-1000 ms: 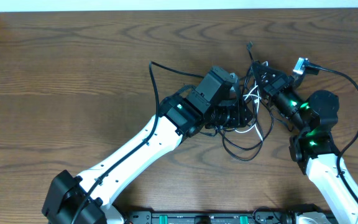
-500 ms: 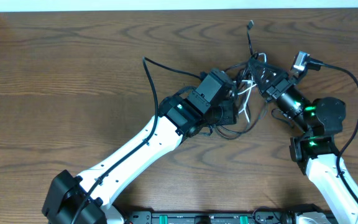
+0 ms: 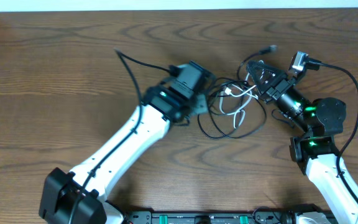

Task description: Untangle cables

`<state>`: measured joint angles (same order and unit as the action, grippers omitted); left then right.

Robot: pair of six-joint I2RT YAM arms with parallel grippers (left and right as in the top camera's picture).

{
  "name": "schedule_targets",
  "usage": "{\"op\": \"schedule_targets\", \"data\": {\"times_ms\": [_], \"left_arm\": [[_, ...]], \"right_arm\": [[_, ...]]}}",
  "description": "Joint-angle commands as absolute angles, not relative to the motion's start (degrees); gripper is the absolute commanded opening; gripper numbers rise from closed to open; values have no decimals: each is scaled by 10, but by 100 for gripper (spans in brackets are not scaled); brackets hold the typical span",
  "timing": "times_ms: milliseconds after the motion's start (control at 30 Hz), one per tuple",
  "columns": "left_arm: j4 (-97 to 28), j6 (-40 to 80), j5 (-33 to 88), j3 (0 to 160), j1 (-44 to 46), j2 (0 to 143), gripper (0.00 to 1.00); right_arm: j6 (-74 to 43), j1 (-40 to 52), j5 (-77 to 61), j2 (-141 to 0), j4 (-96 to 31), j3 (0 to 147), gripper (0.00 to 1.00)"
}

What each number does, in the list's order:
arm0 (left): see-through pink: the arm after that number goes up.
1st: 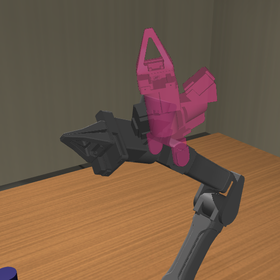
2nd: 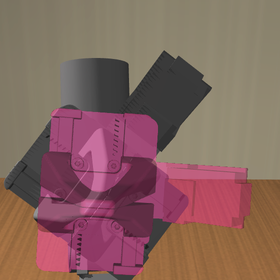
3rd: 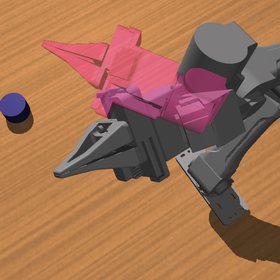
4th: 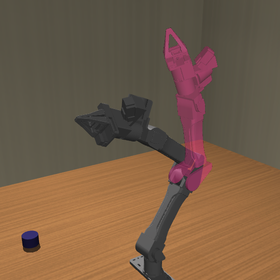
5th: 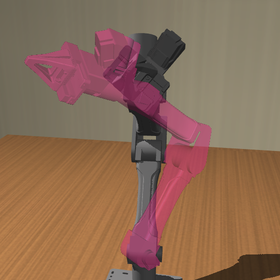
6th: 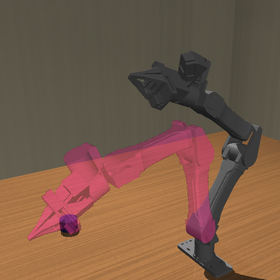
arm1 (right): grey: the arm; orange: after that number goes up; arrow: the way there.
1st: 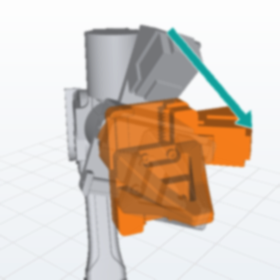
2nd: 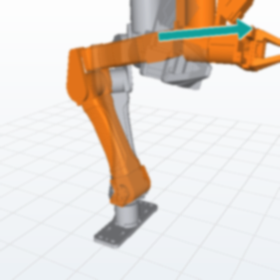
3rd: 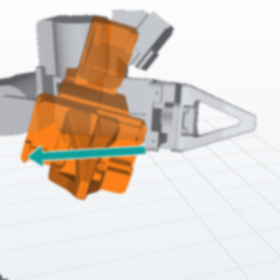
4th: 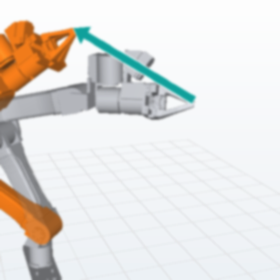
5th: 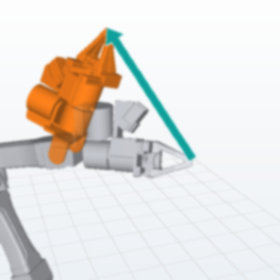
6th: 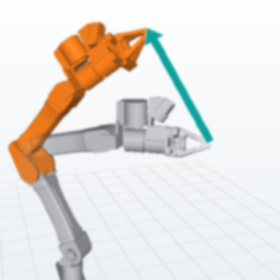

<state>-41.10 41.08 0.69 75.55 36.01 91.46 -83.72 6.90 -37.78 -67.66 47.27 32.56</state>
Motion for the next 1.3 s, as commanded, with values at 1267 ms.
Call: {"op": "schedule_targets", "data": {"times_ms": [1267], "left_arm": [[-274, 111, 298, 767, 327, 925, 77]], "right_arm": [[-821, 71, -497, -670, 475, 328, 1]]}}
